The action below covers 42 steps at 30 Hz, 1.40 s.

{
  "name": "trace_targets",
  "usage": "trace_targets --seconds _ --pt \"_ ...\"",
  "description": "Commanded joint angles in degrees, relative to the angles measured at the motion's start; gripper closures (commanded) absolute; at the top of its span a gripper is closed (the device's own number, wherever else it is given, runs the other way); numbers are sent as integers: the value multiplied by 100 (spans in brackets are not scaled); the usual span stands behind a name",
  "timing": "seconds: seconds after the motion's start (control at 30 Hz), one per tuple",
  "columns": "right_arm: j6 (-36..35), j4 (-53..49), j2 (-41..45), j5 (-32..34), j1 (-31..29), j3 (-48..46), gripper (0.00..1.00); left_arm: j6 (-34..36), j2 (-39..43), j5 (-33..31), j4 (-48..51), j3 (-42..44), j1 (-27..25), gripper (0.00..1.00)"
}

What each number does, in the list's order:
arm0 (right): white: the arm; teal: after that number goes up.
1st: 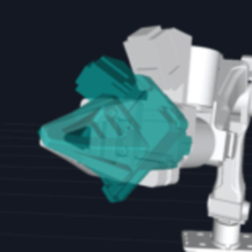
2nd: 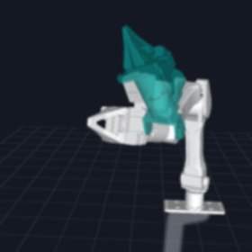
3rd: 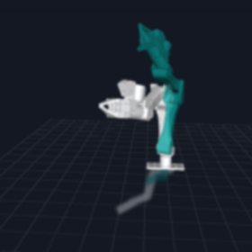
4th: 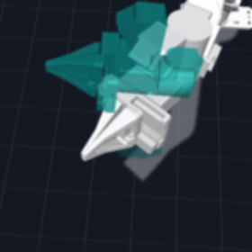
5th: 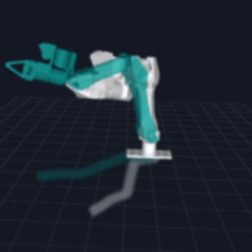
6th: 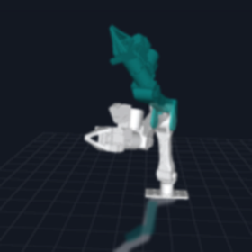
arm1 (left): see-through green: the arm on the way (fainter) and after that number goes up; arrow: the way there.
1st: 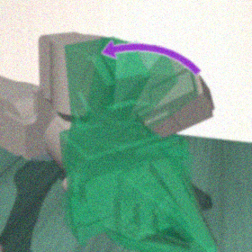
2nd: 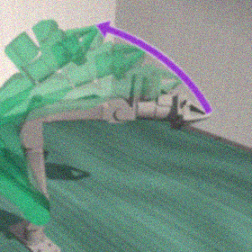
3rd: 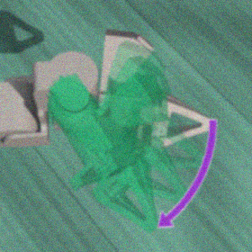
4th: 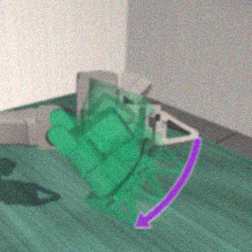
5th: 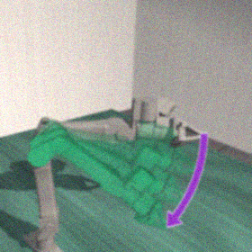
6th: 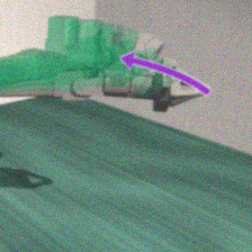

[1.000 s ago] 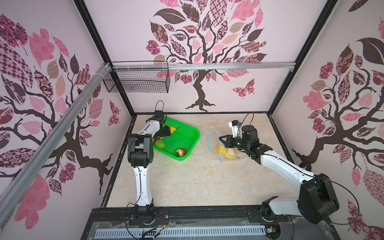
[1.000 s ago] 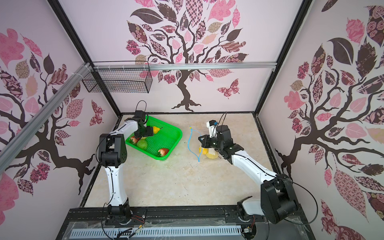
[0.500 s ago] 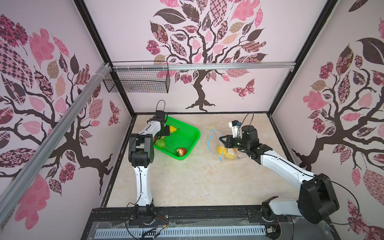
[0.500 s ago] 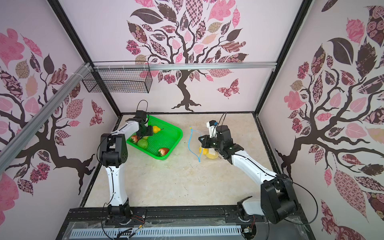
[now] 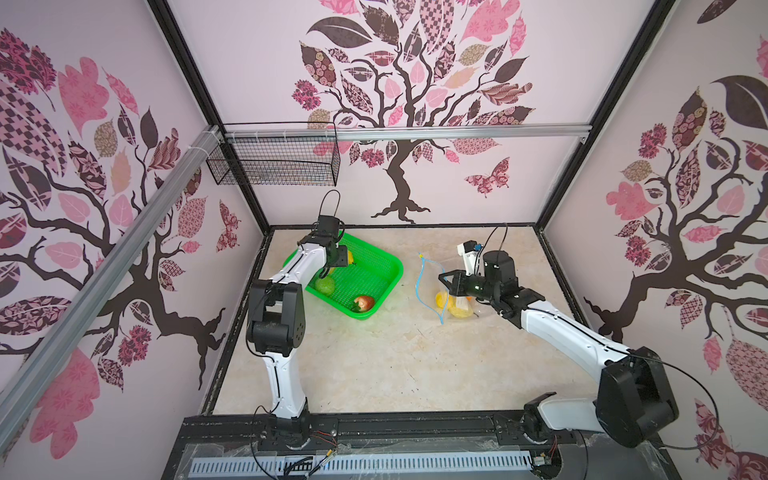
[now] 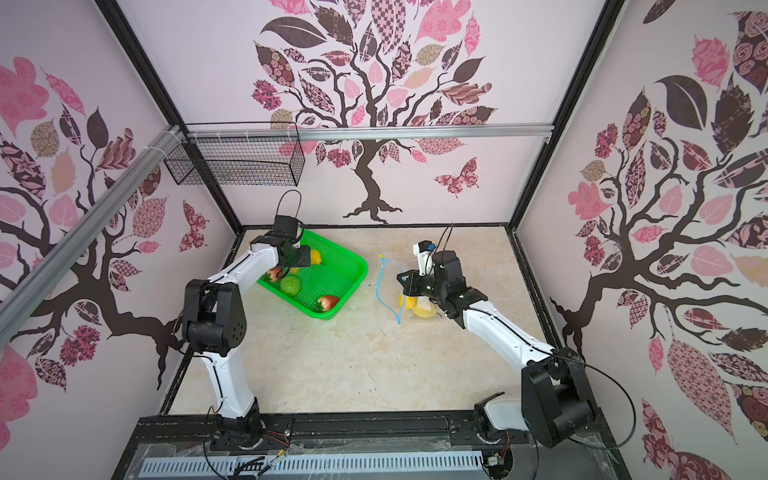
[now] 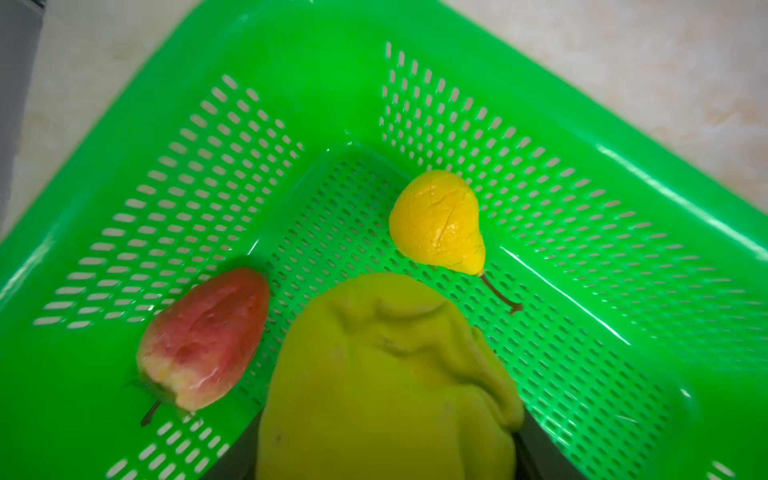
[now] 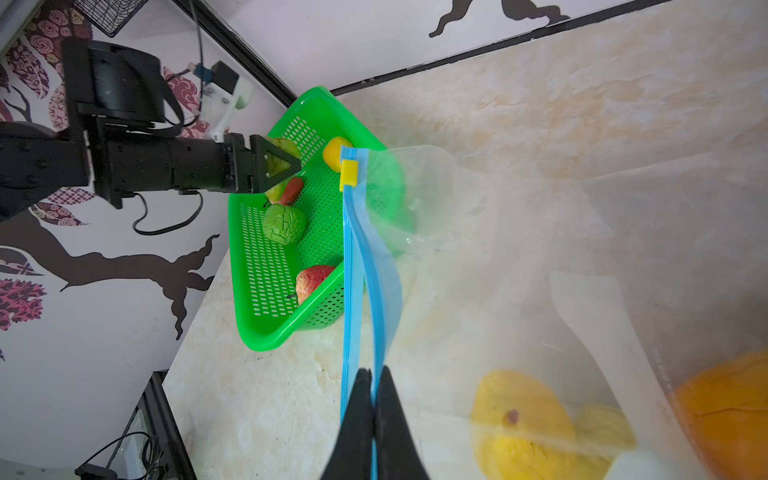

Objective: Place the food in the zip-top bag and seal the zipper
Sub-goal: 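Carry the green fruit with the left gripper into the bag mouth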

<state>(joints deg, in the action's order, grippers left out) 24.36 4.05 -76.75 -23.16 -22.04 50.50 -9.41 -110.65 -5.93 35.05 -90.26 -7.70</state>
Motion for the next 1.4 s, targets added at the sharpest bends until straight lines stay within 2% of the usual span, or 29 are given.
trace_targets --seconds 0.0,0.2,0.3,0.53,0.73,0.9,1.13,1.37 --pt "30 25 207 0 -9 87 100 -466 555 517 -163 515 -15 42" --pt "99 52 128 -58 -11 92 100 -1263 1403 1958 -673 1209 -206 41" --pt "134 56 78 -88 -10 92 100 -1672 1827 2262 -1131 1710 -494 41" --pt "217 57 -81 -143 -11 127 100 -2624 2495 1901 -2332 2773 -1711 41" --pt "210 -15 -154 -172 -6 128 100 -3034 2802 1737 -2943 2769 -2570 43" --pt "212 -36 -112 -163 -11 109 100 -3438 2830 1681 -3646 2858 -2940 44" --pt "282 -3 -33 -180 -5 201 100 -4224 2350 1746 -4784 3106 -3205 48" --pt "377 134 2 -187 -6 230 100 -4405 1931 1628 -4987 3146 -3387 49"
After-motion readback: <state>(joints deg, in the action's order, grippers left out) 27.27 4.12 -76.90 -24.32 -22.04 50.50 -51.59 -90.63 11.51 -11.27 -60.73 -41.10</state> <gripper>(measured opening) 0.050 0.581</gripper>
